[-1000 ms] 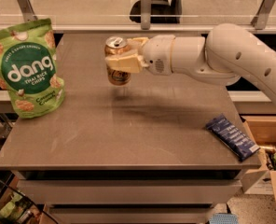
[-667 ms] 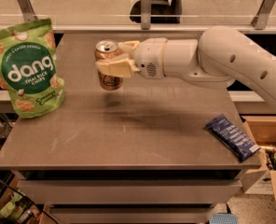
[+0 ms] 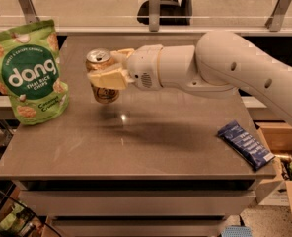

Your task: Move orange can near green rice chip bag

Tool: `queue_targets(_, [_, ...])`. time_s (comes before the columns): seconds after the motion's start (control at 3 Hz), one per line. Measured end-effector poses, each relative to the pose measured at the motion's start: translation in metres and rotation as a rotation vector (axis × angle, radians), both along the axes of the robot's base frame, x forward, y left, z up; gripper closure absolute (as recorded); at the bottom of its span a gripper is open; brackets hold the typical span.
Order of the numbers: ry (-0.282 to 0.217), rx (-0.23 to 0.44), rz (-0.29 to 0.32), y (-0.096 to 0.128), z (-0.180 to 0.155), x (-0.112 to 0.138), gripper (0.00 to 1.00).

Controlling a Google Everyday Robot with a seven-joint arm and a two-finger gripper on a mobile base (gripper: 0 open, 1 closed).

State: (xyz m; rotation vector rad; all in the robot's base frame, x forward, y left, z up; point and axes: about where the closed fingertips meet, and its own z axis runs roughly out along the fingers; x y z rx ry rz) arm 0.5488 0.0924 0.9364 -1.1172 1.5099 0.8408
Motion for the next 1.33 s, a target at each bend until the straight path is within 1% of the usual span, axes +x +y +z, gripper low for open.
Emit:
queue_targets(0.67, [-0.012,0.016,0.036,0.019,-0.012,-0.007,1.00])
queue_targets(1.33, [0.008,0.033,0.068,0.034,-0.024,-0.010,1.00])
